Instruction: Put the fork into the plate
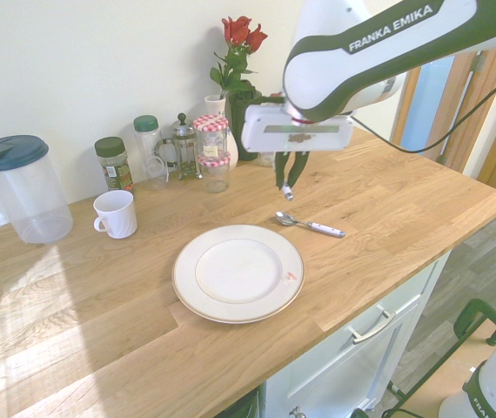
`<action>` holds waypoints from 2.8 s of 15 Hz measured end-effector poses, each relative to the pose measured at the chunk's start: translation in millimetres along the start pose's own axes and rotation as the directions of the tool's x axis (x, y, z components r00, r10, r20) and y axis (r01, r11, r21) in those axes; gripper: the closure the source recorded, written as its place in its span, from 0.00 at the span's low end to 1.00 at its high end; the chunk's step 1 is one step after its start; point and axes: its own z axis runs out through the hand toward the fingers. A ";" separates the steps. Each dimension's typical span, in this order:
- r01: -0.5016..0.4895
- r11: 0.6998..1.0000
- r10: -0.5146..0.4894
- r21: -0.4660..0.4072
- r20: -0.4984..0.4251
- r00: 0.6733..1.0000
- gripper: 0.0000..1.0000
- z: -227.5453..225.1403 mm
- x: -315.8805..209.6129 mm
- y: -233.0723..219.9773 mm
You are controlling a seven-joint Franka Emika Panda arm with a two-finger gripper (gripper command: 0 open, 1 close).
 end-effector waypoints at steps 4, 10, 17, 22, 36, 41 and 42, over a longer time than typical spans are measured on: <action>0.151 0.988 -0.150 -0.038 0.032 0.988 1.00 11.2 -67.4 -16.2; 0.279 0.956 -0.265 -0.090 0.148 0.953 1.00 11.9 -106.1 -11.5; 0.289 0.944 -0.254 -0.161 0.207 0.945 1.00 39.6 -121.4 18.3; 0.295 0.936 -0.253 -0.190 0.217 0.943 1.00 53.5 -127.0 33.5; 0.272 0.937 -0.219 -0.220 0.236 0.947 1.00 78.7 -118.4 40.0; 0.283 0.932 -0.227 -0.227 0.243 0.943 1.00 80.6 -119.0 41.2; 0.284 0.931 -0.228 -0.229 0.243 0.943 0.00 80.8 -119.0 41.4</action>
